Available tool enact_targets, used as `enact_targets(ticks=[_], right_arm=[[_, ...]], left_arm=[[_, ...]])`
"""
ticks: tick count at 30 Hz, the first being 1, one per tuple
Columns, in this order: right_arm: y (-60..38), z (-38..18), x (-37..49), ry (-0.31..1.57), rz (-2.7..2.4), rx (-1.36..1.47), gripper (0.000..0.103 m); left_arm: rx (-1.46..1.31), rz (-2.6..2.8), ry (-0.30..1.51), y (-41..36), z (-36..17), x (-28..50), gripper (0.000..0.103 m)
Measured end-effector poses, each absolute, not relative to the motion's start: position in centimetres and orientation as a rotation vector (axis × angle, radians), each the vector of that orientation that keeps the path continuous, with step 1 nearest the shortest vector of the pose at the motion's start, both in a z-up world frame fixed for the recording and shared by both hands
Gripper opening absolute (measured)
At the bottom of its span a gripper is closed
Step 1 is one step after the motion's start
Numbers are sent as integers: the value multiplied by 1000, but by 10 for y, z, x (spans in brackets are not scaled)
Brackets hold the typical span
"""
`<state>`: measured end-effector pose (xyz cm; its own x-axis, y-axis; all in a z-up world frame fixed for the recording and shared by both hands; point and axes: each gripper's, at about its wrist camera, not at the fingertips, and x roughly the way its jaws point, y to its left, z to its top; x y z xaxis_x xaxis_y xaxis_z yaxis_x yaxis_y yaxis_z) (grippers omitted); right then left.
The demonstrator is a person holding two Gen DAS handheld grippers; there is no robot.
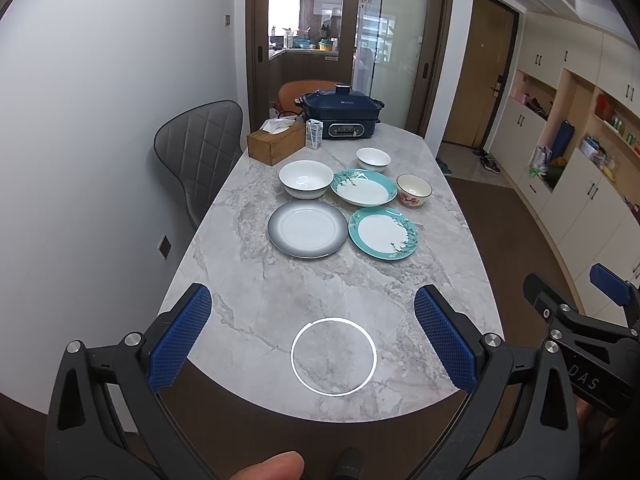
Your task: Organize plates and bowls
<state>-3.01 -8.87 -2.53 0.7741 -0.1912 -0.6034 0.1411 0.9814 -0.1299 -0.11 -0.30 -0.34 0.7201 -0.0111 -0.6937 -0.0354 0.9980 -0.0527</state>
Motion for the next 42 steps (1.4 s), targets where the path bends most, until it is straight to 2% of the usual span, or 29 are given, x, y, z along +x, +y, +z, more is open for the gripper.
enact_targets(ticks=[42], right_arm=[[-84,-29,-27,667,-181,-77,103]], left_arm=[[-70,10,787,2,-11,3,103]])
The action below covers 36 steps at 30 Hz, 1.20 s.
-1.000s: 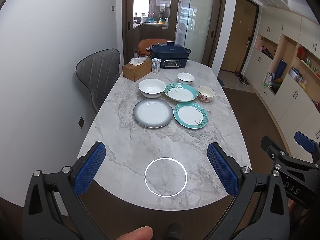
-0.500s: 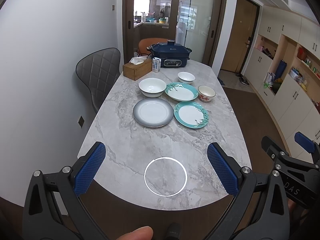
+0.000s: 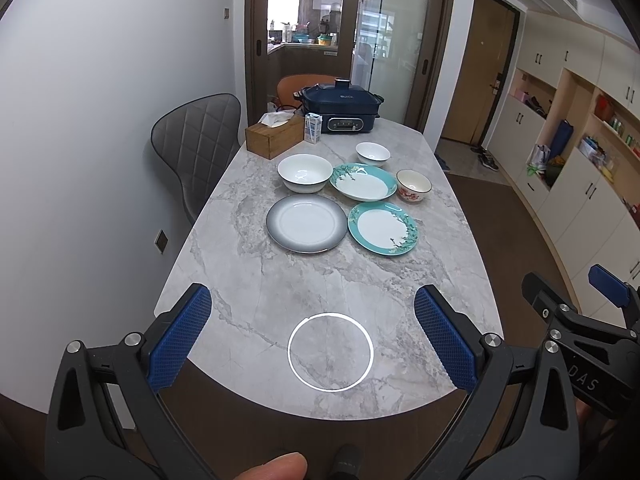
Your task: Organize plates and bowls
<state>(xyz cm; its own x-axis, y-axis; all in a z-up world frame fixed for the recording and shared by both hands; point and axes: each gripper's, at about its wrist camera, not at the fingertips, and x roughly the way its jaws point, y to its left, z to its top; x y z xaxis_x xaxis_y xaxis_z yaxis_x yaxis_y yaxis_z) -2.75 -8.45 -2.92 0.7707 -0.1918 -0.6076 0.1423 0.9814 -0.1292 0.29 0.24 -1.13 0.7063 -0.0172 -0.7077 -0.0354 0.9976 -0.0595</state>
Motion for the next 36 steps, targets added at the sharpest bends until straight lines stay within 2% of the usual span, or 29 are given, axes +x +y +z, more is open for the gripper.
enact_targets(ticks=[22,30,36], right_arm=[[-79,-38,-25,679,-186,-71,103],[-76,-85,-1,735,-147,-40,103],[-95,-122,68,814,-9,80,103]], left_arm=[[-92,-30,822,18,-35,14,103],[-178,-10,981,76,-114,62,102],[-341,-16,1094,120,-188,135,102]])
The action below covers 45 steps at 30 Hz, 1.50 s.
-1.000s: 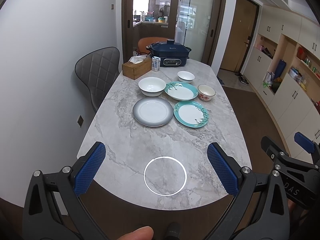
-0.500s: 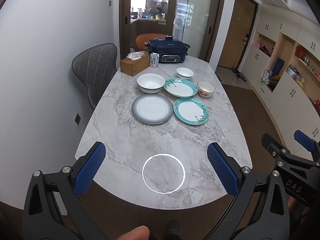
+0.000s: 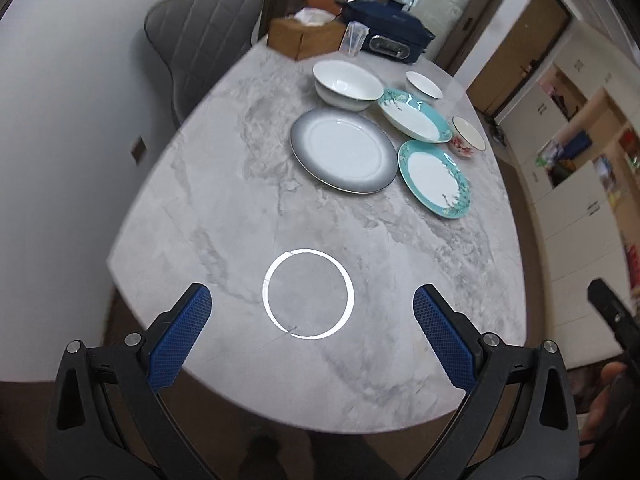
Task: Organize plates and bowls
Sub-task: 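Reach both grippers to the grey-rimmed white plate and close on its rim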
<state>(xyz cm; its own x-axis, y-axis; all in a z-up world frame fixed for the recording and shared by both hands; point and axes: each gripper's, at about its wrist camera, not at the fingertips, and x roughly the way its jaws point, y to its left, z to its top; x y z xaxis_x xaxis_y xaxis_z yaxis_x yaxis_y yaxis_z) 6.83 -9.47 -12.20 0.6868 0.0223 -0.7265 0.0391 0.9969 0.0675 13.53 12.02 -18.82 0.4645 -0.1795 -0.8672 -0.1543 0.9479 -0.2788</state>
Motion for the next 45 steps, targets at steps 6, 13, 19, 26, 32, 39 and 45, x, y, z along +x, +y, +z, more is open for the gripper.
enact_targets(ticks=[6,13,19,26,32,39,45], right_arm=[[-116,-171,164,877,231,232,101],[-122,-239,252,1012,434,481,95],[-115,-281,291,1056,450,601,88],[-110,-312,322,1087,330,660,71],[-114,-335,333,1109,222,729,71],[-105,-337,341,1073,193,735,62],[-98,-339,350,1078,176,724,43]], left_arm=[[-335,-38,1089,123,-247,233,103],[-257,8,1280,131,-300,351,102],[-187,-106,1317,153,-338,434,102],[-79,-313,1387,157,-381,519,102],[-26,-424,1427,161,-407,568,94],[3,-553,1427,151,-406,597,68],[61,-642,1444,139,-409,616,50]])
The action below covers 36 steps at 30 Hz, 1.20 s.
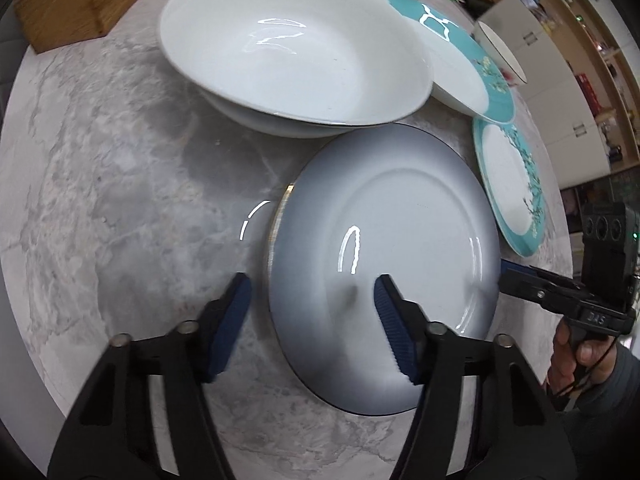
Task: Organize plates and bowls
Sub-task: 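Reach both grippers to the grey-rimmed white plate and close on its rim, then lift the grey-rimmed plate with both grippers and carry it across the table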
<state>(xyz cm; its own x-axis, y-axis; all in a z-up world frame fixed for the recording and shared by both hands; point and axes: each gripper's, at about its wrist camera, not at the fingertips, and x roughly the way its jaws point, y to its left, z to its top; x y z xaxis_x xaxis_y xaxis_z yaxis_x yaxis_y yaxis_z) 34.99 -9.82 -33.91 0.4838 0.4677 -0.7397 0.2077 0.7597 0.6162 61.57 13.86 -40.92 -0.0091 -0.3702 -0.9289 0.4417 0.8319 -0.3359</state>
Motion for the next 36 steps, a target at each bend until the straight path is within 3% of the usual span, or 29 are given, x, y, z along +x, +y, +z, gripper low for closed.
enact_targets(ticks=[2,4,6,7,8,25,36], right_arm=[[-98,-339,351,1069,172,727,43],[-100,-339,351,1068,168,730,41],[-101,-339,353,1077,149,722,30],[-102,-340,354,1091,128,715,17],[-104,-342,355,1099,119,717,16],[-102,-335,349,1147,62,701,16],[-102,-304,325,1142,81,656,16]], left_arm=[[119,-635,1439,132,-410,619,49],[189,-597,1435,129,-411,622,30],[148,-597,1449,135,-412,627,28],[138,-598,1449,139,-413,629,28],[137,-599,1448,143,-413,630,28],[-7,-556,1436,164,-394,552,22],[-106,-536,1400,182,-351,491,20]])
